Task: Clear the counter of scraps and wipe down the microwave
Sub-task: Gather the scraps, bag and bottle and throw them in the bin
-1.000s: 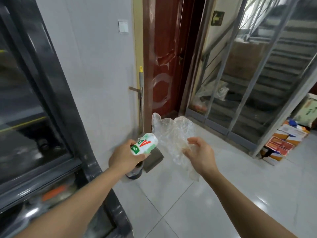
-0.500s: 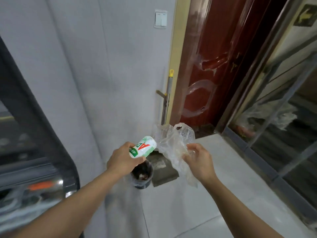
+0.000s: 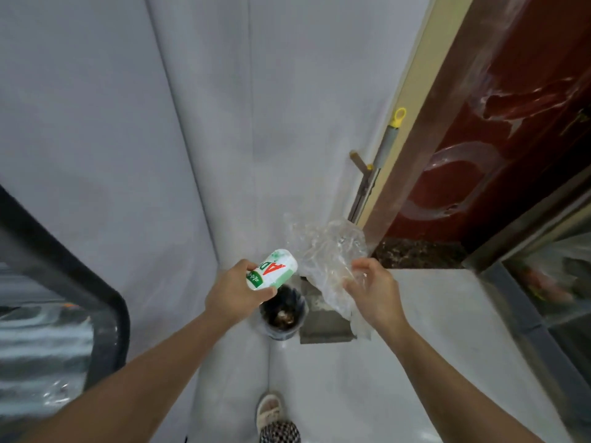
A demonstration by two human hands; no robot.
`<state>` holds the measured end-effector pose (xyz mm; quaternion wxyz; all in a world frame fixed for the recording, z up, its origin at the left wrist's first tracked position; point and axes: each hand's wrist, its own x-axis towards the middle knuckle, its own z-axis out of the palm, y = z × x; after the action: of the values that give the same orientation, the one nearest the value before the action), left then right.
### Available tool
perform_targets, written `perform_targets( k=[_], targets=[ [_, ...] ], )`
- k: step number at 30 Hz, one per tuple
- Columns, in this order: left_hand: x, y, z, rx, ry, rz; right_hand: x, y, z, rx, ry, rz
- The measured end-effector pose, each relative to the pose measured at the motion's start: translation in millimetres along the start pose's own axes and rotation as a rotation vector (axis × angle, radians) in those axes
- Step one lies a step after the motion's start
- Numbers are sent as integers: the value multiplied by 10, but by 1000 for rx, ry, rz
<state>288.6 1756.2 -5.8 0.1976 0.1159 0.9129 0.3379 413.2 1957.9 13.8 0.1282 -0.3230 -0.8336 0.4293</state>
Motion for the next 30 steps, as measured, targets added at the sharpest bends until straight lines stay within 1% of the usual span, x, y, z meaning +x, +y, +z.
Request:
perform_targets(
  k=[3, 9, 16, 25, 30],
  targets=[
    [415, -43, 105, -30, 14, -53, 435, 63, 166, -2, -57, 8],
    [1145, -127, 287, -15, -41, -124, 1235, 272, 596, -55, -134, 46],
    [1642, -445, 585, -51, -57, -307, 1831, 689, 1218, -167, -280, 85],
    [2043, -857, 1180, -167, 40, -526, 2315, 1239, 2004, -243, -495, 138],
    [2194, -1128, 1628, -212, 95, -621, 2529, 1748, 2390, -292, -571, 175]
  ],
)
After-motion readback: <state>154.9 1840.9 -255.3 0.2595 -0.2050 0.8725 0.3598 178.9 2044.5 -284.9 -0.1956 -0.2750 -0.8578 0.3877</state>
